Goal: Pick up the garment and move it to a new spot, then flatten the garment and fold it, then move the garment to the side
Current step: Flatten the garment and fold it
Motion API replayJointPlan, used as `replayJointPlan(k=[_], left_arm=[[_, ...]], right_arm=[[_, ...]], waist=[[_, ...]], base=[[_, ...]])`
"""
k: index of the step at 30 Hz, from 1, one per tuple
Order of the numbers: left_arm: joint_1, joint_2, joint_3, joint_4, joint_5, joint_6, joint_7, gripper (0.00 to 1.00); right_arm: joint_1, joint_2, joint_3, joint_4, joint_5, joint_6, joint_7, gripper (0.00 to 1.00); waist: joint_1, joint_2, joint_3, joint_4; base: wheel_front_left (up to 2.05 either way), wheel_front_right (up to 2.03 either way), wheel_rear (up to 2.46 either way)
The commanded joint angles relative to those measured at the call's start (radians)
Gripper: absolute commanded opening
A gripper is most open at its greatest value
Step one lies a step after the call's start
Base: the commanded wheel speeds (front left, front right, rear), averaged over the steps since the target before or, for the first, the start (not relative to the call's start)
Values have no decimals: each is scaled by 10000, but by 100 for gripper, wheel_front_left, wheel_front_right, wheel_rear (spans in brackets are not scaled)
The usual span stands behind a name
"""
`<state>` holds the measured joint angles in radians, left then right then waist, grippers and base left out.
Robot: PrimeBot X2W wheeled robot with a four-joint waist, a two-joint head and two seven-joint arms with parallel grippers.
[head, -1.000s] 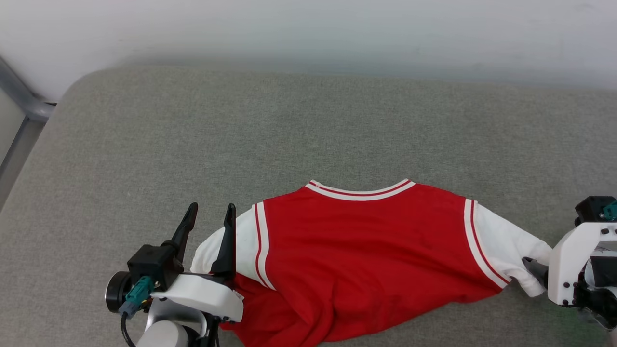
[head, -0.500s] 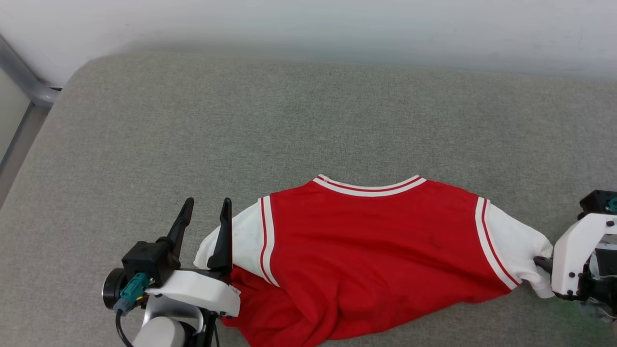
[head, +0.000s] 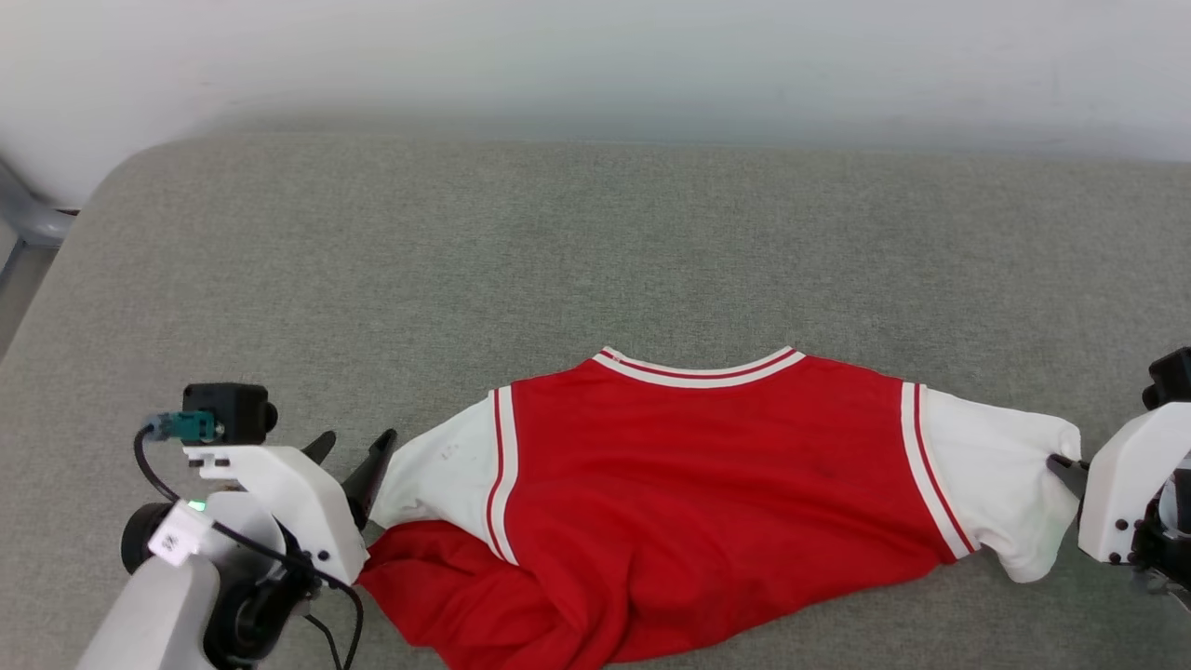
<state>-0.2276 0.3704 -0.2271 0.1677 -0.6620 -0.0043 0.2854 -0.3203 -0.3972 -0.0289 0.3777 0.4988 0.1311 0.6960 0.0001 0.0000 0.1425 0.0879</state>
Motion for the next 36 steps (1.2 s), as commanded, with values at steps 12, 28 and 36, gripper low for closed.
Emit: replayJointPlan(k=[12, 28, 36], left_arm=[[-1172, 776, -617, 1555, -1055, 395, 4666, 100], [-1892, 540, -1144, 2429, -592, -108, 3968, 0], [-3167, 762, -810, 1941, 656, 300, 1509, 0]], right_arm=[[382, 662, -210, -1391, -345, -7, 426, 0], [136, 654, -245, -1568, -648, -7, -497, 0], [-763, 481, -305, -1185, -1337, -9, -1687, 0]], waist=[[-1, 0, 922, -840], [-1, 0, 631, -951], [-1, 0, 3, -773]], base=[[0, 0, 0], [0, 0, 0], [0, 0, 0]])
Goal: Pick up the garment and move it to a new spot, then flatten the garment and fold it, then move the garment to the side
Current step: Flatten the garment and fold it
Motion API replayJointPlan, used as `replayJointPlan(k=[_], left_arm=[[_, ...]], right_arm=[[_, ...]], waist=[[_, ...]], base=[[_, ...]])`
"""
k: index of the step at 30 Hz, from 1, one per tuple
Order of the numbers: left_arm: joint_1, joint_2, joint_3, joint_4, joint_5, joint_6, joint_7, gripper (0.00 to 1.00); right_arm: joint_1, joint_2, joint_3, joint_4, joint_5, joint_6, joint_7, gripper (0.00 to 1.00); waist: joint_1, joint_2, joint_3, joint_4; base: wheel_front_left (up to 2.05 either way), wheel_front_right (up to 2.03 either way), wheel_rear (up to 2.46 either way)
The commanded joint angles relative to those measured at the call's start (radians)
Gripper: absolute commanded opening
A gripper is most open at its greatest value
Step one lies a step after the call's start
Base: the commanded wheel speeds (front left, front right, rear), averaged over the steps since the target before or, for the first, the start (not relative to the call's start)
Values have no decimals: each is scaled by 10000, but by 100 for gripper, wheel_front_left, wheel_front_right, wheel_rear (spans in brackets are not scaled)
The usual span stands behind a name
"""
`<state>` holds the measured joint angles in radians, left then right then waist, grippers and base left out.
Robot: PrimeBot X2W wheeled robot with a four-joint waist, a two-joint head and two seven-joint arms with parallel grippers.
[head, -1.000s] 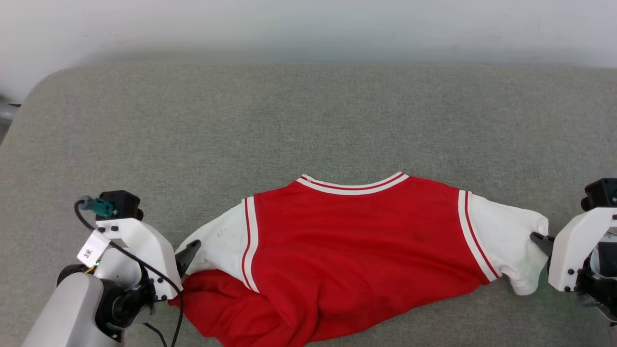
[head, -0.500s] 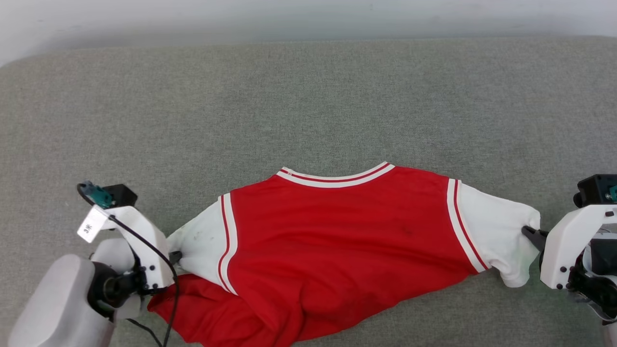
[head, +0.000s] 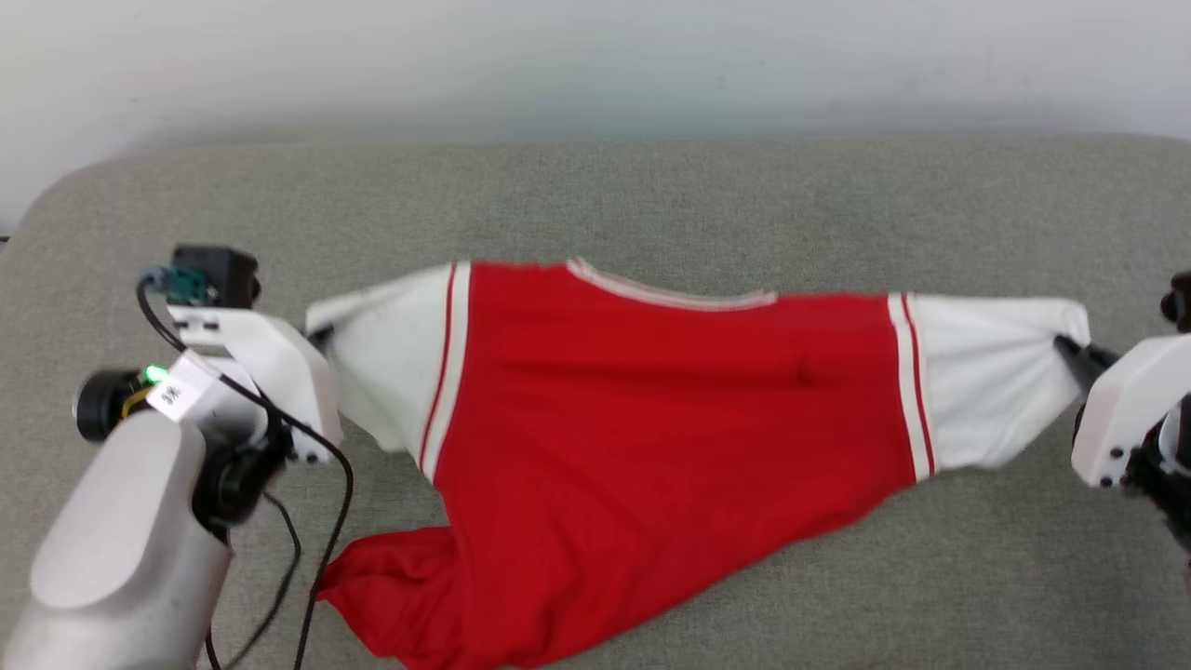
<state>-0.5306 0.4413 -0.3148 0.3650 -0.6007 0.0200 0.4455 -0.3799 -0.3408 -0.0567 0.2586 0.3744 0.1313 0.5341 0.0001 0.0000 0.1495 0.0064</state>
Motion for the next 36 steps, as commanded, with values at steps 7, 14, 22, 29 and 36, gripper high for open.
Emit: replayJointPlan(k=[7, 14, 22, 29, 36], left_arm=[[-1826, -104, 273, 424, 734, 360, -1695, 0], [-4216, -317, 706, 1493, 828, 320, -2927, 0], [-6248, -280, 1169, 2699, 722, 205, -3982, 0], [-7902, -77, 1310, 3457, 911, 173, -4898, 0], [-9015, -25, 1230, 3830, 1025, 104, -5320, 0]], right_arm=[[-2039, -217, 133, 787, -290, -12, -752, 0], [-4870, -257, 163, 1735, -483, -14, -1646, 0], [-7518, 38, 247, 3172, -885, -15, -2980, 0], [-9779, 269, 320, 4487, -1123, -15, -4100, 0], [-11306, 338, 756, 5380, -1012, -14, -4797, 0]], waist=[[-1, 0, -34, 24], [-1, 0, 694, -102], [-1, 0, 1201, -453], [-1, 0, 1875, -683], [-1, 0, 2619, -694]], base=[[0, 0, 0], [0, 0, 0], [0, 0, 0], [0, 0, 0], [0, 0, 0]])
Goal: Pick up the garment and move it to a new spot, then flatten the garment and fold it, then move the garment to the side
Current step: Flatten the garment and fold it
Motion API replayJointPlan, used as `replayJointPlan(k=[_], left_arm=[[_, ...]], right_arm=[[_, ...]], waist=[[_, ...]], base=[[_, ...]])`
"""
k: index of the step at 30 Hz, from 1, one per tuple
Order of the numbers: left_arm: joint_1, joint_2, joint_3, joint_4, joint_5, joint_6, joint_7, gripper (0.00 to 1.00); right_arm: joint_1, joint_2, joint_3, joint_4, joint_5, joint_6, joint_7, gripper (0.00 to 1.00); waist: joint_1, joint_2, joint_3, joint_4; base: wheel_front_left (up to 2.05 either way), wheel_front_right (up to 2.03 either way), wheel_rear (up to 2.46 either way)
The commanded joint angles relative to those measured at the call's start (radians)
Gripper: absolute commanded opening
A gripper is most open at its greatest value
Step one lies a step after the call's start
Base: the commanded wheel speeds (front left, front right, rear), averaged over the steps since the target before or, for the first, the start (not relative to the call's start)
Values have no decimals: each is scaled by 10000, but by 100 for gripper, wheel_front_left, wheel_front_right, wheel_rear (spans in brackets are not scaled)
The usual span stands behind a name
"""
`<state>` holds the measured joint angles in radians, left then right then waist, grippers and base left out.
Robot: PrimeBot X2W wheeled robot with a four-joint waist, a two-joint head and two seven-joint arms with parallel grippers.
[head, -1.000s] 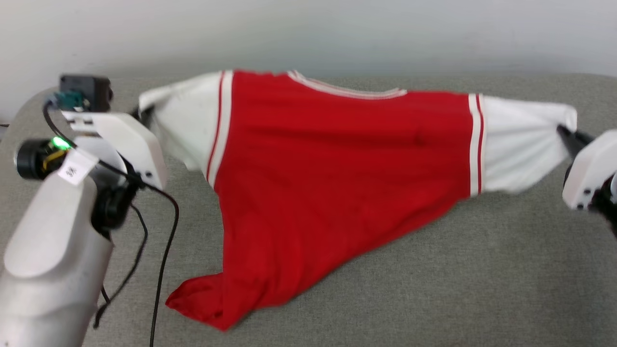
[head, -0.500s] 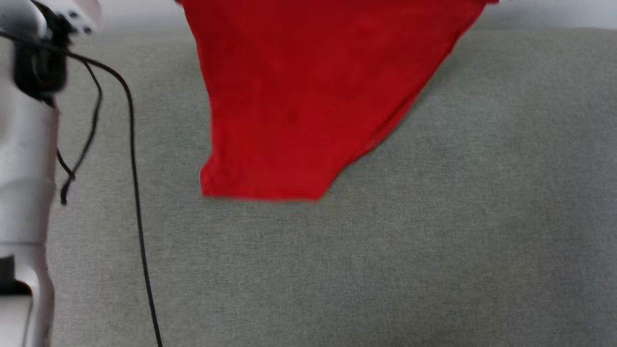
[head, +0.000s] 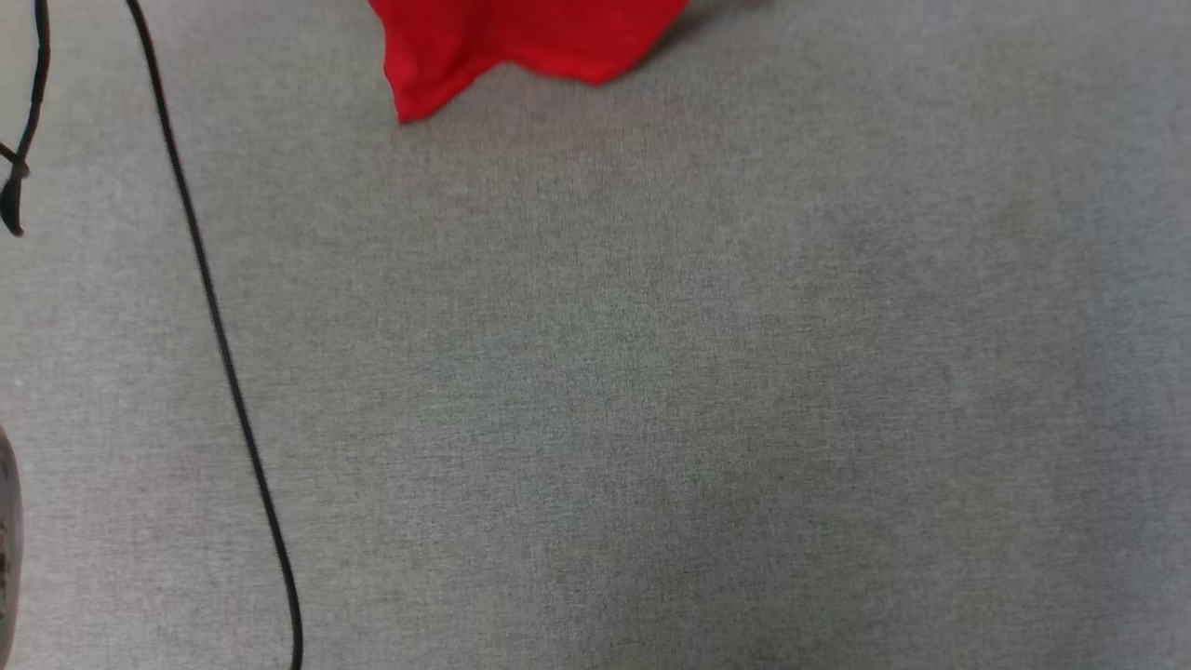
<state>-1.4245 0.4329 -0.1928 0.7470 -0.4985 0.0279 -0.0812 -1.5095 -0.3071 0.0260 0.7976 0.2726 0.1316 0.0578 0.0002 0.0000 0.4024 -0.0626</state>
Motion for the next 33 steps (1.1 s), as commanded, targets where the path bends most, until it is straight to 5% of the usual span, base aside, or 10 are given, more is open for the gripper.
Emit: replayJointPlan(k=[1, 16, 26, 33], left_arm=[[-204, 54, -9, 12, 13, 21, -47, 0], [1344, -849, -70, 1044, -869, -827, -491, 0], [4632, -1357, -74, 1842, -1321, -1416, -1724, 0], [7575, -1631, 316, 683, -1198, -1507, -1850, 0]], right_arm=[[-183, 3, 44, 76, 28, -18, -75, 0], [712, 509, 1904, 1805, 1704, -16, -918, 0], [4601, 222, 3591, 1353, 3712, -13, -1798, 0], [7444, -310, 4272, 389, 4933, -13, -2288, 0]], waist=[[-2, 0, 212, 2], [-2, 0, 1177, 269], [-2, 0, 100, 380], [-2, 0, -1090, 494]], base=[[0, 0, 0], [0, 0, 0], [0, 0, 0], [0, 0, 0]])
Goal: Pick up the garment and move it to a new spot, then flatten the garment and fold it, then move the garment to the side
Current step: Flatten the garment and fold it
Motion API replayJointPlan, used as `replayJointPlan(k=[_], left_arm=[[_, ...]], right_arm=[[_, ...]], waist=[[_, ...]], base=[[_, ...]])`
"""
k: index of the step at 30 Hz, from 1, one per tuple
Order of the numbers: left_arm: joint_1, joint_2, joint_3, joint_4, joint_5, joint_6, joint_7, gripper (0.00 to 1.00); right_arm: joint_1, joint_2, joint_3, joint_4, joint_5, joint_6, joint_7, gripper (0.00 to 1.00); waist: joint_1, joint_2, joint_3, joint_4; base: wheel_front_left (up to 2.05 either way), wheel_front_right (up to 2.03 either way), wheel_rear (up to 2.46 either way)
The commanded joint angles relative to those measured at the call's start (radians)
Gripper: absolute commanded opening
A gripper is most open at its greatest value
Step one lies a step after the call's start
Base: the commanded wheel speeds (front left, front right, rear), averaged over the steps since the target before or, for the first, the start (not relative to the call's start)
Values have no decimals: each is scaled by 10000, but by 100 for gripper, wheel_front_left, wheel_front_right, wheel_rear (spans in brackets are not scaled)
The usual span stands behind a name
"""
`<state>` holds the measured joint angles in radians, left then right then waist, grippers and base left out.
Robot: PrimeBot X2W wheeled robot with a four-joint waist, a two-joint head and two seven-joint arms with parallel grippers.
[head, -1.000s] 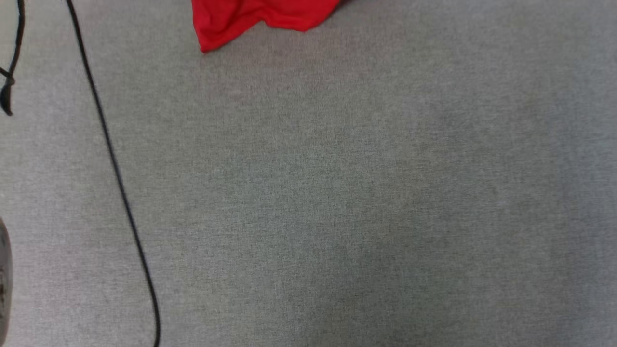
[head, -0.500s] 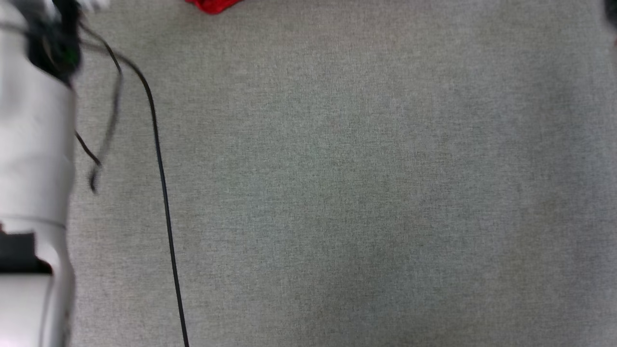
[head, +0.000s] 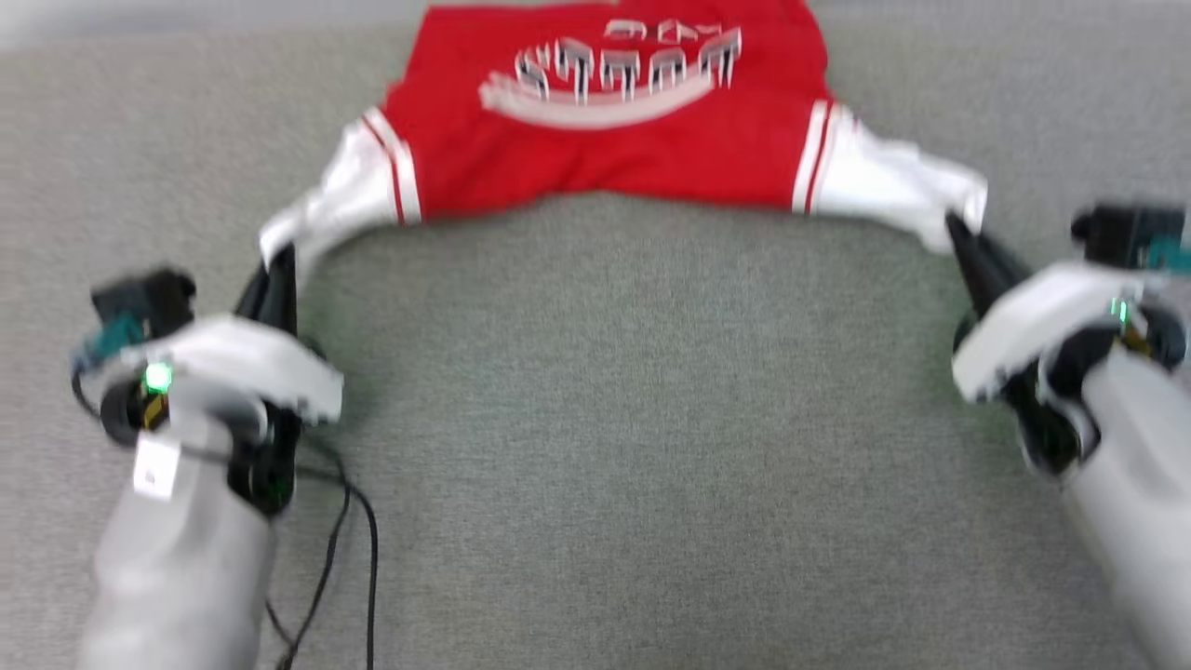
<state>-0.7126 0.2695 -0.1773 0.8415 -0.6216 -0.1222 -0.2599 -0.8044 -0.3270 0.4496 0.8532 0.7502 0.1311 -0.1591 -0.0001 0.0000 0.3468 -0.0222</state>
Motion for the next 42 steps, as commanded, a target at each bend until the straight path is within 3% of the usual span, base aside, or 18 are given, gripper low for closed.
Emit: replayJointPlan(k=[1, 8, 15, 22, 29, 30, 31, 32, 37, 42], left_arm=[[948, -112, 239, -534, 112, -9, -64, 0], [3894, -493, 960, -2498, 563, 315, -69, 0], [6475, -770, 1291, -3869, 564, 712, -70, 0], [8554, -820, 1434, -5020, 450, 1154, 73, 0], [9433, -762, 1379, -5890, 459, 1397, 342, 0], [9502, -761, 1330, -6040, 488, 1406, 392, 0], [9538, -739, 1265, -6174, 552, 1420, 439, 0], [9536, -733, 1195, -6303, 583, 1428, 495, 0], [9194, -678, 799, -6810, 908, 1410, 664, 0], [8728, -719, 640, -7243, 1098, 1442, 571, 0]], right_arm=[[797, -237, 54, -309, 277, -7, -200, 0], [3441, -721, -250, -1060, 787, -7, -369, 0], [5842, -502, -1172, -1658, 704, -9, -362, 0], [8216, -207, -2355, -2696, -121, -12, 40, 0], [9841, 360, -3501, -3908, -1656, -12, 948, 0], [9982, 489, -3687, -4200, -1916, -12, 1086, 23], [10078, 621, -3882, -4460, -2151, -10, 1226, 65], [10096, 730, -4029, -4751, -2368, -10, 1313, 96], [9508, 1222, -4977, -5920, -3057, -6, 1584, 100], [7716, 1391, -5498, -5873, -2830, -6, 2053, 100]], waist=[[1, 0, -708, 140], [1, 0, -1850, 288], [1, 0, -2730, 285], [1, 0, -3387, 348], [1, 0, -3632, 398], [1, 0, -3637, 391], [1, 0, -3641, 389], [1, 0, -3640, 392], [1, 0, -3527, 528], [1, 0, -2905, 754]], base=[[0, 0, 0], [0, 0, 0], [0, 0, 0], [0, 0, 0], [0, 0, 0], [0, 0, 0], [0, 0, 0], [0, 0, 0], [0, 0, 0], [0, 0, 0]])
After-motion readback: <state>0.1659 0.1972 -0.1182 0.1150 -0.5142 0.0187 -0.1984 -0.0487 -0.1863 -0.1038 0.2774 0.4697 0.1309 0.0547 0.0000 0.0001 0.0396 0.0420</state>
